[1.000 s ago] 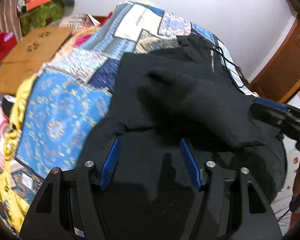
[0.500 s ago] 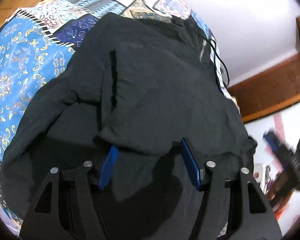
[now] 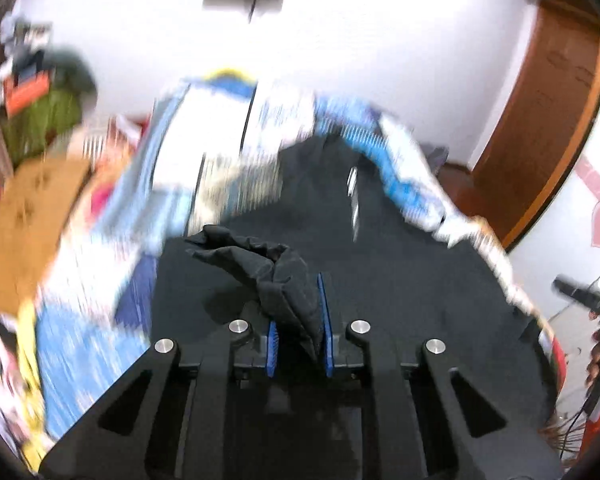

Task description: Fold large clothes

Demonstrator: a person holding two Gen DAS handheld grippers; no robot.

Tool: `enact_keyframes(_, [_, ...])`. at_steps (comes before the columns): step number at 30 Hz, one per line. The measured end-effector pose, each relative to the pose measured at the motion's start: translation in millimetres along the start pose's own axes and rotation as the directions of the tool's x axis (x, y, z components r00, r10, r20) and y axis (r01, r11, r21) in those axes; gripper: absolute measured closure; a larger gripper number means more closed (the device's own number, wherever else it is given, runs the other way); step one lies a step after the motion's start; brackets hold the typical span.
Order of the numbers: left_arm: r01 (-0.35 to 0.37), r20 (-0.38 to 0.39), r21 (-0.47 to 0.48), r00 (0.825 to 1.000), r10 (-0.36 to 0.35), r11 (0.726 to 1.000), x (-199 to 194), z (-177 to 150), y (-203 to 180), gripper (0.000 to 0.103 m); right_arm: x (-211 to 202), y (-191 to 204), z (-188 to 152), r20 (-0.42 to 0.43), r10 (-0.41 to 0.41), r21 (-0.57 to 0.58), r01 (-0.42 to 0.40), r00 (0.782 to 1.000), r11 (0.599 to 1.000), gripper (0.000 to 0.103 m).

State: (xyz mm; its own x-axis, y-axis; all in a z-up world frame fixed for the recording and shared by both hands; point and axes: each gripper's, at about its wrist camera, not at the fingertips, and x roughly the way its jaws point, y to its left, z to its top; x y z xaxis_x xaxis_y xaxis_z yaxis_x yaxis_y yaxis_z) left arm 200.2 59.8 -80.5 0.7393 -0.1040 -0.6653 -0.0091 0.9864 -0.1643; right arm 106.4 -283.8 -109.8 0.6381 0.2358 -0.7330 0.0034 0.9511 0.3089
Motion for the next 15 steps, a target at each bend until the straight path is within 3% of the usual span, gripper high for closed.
enact_keyframes(4, [-0.030,0.122,0.046,0.992,0.024,0.999,-22.9,33.2,2.8,0.087,11.0,2.2,0.2,-0.006,-0.013,-0.036,0.013,1.000,0.999,0.050])
enact_keyframes(6, [-0.057,0.128,0.048,0.990,0.050,0.997,-18.8,38.8,11.0,0.087,22.5,5.9,-4.8,-0.044,0.009,-0.039,-0.011,0.999,0.999,0.050])
enact_keyframes(11, [-0.098,-0.006,0.017,0.995,0.098,0.995,22.5,9.9,43.3,0.087,47.6,9.9,-22.4,-0.137,0.055,-0.024,-0.059,0.989,0.998,0.050])
enact_keyframes(15, [-0.114,-0.176,-0.016,0.978,0.110,0.993,65.6,-32.2,69.4,0.087,61.7,14.4,-33.8,-0.187,0.047,-0.038,-0.055,0.981,0.998,0.050])
